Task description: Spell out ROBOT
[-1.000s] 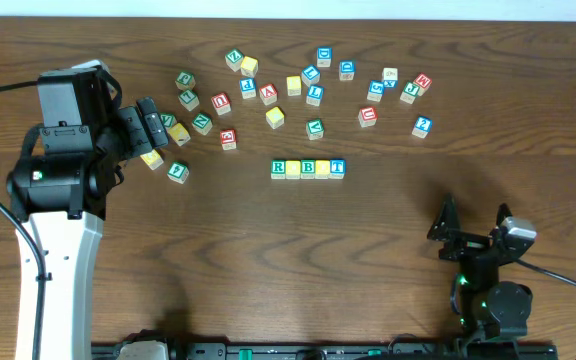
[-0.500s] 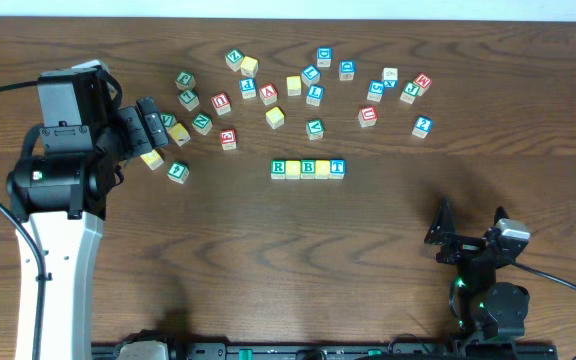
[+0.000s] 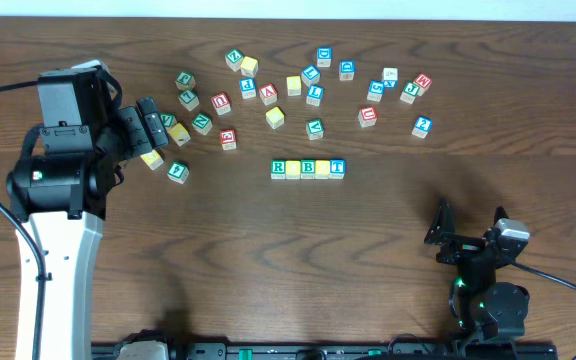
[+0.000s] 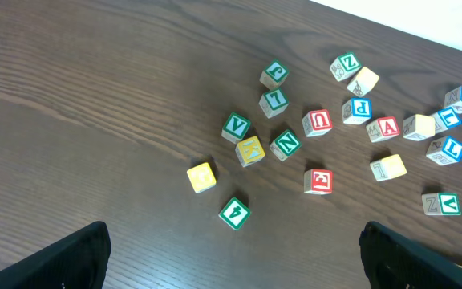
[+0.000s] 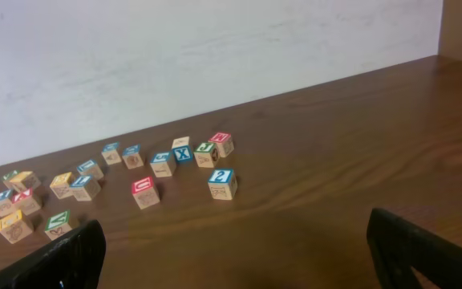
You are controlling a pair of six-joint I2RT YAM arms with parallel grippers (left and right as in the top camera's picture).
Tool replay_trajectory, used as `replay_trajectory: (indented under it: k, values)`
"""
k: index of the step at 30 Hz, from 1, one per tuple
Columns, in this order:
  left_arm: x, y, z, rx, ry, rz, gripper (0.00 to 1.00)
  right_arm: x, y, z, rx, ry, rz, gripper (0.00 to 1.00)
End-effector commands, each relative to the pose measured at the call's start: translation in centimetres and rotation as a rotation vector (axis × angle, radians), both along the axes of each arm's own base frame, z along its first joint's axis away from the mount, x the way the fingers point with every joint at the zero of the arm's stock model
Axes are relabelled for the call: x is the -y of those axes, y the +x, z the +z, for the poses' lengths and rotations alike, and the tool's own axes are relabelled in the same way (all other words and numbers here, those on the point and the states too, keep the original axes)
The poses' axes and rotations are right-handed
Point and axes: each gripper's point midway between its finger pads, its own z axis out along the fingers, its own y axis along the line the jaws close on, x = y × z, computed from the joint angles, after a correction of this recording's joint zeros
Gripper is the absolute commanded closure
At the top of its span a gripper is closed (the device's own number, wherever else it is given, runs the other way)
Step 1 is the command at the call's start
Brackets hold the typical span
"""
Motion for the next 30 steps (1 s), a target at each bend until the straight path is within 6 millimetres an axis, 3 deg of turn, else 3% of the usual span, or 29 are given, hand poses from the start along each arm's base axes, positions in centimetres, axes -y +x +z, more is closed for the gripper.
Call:
replay_trajectory:
  k: [1,12,16,24,27,30]
  values:
    - [-0.3,0.1,1.4,0.033,0.018,0.005,0.02,0.0,0.0,0.0,0.002,-0.013,0.005,0.01]
    - [-0.3,0.1,1.4,0.033,0.018,0.005,0.02,0.0,0.0,0.0,0.002,-0.013,0.005,0.01]
    - [-0.3,-0.8,2.5,0.066,0.037,-0.007,0.02,0.0,0.0,0.0,0.002,-0.013,0.005,0.01]
    - [-0.4,-3.7,5.3,0.386,0.145,-0.045,0.02,0.0,0.0,0.0,0.002,-0.013,0.005,0.01]
    - [-0.4,-4.8,4.8,0.504,0.187,-0.058,0.02,0.0,0.0,0.0,0.002,-0.013,0.005,0.01]
    - [-0.3,-6.0,2.8,0.585,0.21,-0.061,0.02,0.0,0.0,0.0,0.002,-0.013,0.005,0.01]
